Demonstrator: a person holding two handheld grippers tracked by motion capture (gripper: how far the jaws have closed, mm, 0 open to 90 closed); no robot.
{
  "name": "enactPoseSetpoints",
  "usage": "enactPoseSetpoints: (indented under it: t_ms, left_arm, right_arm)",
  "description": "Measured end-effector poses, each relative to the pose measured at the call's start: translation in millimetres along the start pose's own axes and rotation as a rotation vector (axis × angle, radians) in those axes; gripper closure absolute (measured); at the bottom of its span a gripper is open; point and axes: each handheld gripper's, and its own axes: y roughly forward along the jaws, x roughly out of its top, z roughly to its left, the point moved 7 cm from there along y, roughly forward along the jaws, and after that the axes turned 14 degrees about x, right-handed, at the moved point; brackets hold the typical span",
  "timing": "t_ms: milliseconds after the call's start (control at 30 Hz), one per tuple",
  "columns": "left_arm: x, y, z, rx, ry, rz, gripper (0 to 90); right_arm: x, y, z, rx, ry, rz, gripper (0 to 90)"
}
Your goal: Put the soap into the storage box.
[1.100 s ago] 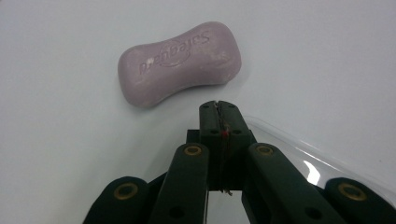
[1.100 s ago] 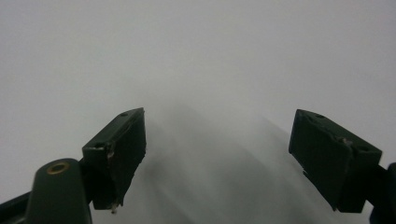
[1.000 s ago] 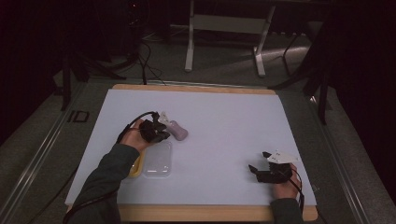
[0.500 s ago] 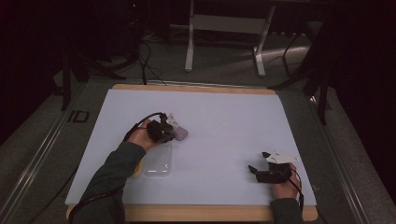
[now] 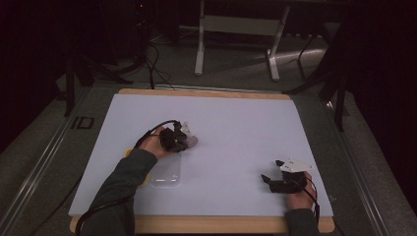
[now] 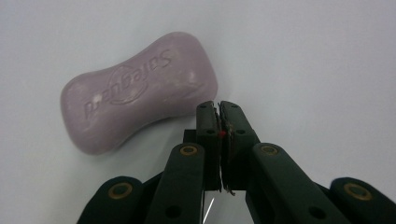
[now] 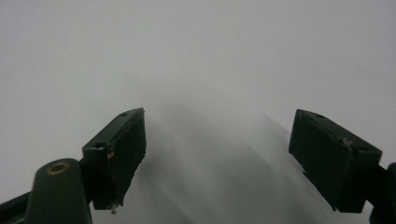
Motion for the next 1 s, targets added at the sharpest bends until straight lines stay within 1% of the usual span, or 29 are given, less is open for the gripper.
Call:
enactPoseSetpoints:
  t_ms: [33,100,167,200,400,500,567,667,767,967,1000]
  left_arm:
    - [0.5,0.6,-0.8,-0.006,0.008,0.008,87.6]
    - [1.7,2.8,-1.8,-0.002,0.030,0.023,88.8]
    - [3.3,4.8,-3.5,-0.009,0.036,0.024,89.7]
    - [3.7,6.1,-3.9,-0.010,0.046,0.032,89.7]
    - [3.6,13.1,-7.4,-0.030,0.054,0.055,89.8]
    - [1.9,15.8,-7.6,-0.036,0.054,0.074,89.8]
    - [1.9,16.8,-6.9,-0.046,0.047,0.073,89.7]
    - [2.5,17.3,-5.5,-0.056,0.050,0.078,88.8]
    - [3.5,18.0,-2.9,-0.054,0.055,0.087,85.1]
    - [9.7,23.2,1.4,-0.039,0.033,0.084,81.7]
    - [11.1,24.3,1.7,-0.034,0.024,0.079,80.8]
  right_arm:
    - [0.0,0.0,-0.1,0.000,-0.001,0.001,18.6]
    - [0.0,0.1,0.0,0.000,-0.001,0.002,18.6]
    - [-0.1,0.1,-0.1,0.001,-0.002,0.004,18.6]
    - [-0.1,0.2,-0.2,0.001,-0.001,0.004,18.6]
    - [-0.1,0.3,-0.1,0.003,-0.001,0.004,18.6]
    - [-0.1,0.3,0.0,0.004,-0.002,0.005,18.7]
    - [-0.1,0.3,0.0,0.004,-0.002,0.005,18.7]
    - [-0.1,0.4,0.0,0.004,-0.003,0.007,18.6]
    - [-0.1,0.4,0.0,0.004,-0.003,0.007,18.6]
    - [-0.2,0.5,0.3,0.005,-0.004,0.008,18.6]
    - [-0.3,0.5,0.2,0.005,-0.004,0.009,18.6]
